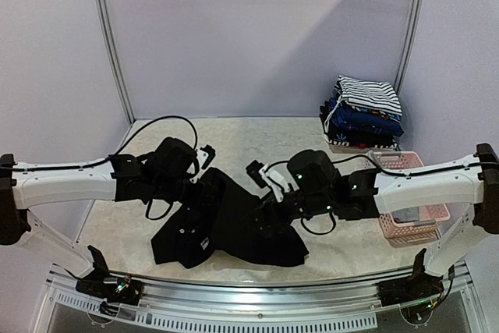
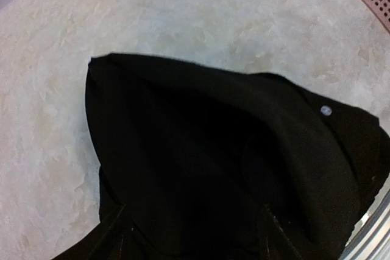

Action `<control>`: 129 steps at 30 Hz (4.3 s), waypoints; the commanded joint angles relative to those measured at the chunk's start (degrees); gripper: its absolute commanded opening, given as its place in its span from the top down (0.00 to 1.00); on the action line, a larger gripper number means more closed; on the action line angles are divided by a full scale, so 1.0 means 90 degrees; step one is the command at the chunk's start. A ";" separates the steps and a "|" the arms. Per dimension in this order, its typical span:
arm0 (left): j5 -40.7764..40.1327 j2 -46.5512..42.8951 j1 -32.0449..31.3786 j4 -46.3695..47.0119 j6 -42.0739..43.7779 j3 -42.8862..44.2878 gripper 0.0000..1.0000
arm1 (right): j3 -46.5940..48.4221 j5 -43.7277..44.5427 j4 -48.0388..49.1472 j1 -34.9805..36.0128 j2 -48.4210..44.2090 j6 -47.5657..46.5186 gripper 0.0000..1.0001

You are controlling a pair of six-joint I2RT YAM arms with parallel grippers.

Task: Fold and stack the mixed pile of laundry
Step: Adjust the crumpled shirt at the center of the board, then pick up the crumpled shirt from the center of the board.

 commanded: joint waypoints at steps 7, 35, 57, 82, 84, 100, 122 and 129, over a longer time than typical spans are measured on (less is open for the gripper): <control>0.0111 0.0680 -0.0455 0.0954 -0.0541 -0.0519 0.27 | 0.0962 0.1919 0.0091 0.1145 0.1489 -0.0028 0.16; -0.0600 0.0488 -0.0566 0.0700 -0.0635 -0.0493 1.00 | -0.0188 0.4537 -0.0310 0.1064 0.0194 0.0918 1.00; -0.1362 -0.1043 0.1715 -0.1578 -0.0672 -0.0802 1.00 | -0.0669 0.2108 -0.0799 -0.2508 0.0211 0.1001 0.93; -0.0807 0.0578 0.0089 -0.0004 0.1518 0.0796 0.33 | -0.0307 0.2812 -0.1418 -0.2680 -0.0815 0.0976 0.16; -0.0831 0.1262 -0.0104 -0.0158 0.1803 0.1294 0.34 | -0.0395 0.2868 -0.1435 -0.2689 -0.0936 0.0976 0.16; -0.0754 0.3707 -0.0283 -0.1075 0.2800 0.3081 0.39 | -0.0669 0.3089 -0.1682 -0.2688 -0.1254 0.0998 0.13; -0.1333 0.2299 0.0024 -0.0594 0.1989 0.3326 1.00 | -0.1647 -0.0147 0.0172 -0.2623 -0.2300 0.0565 0.15; -0.1181 0.1315 0.0445 -0.0399 0.1376 0.3153 1.00 | -0.1548 -0.0671 0.0515 -0.2089 -0.1769 0.0478 0.20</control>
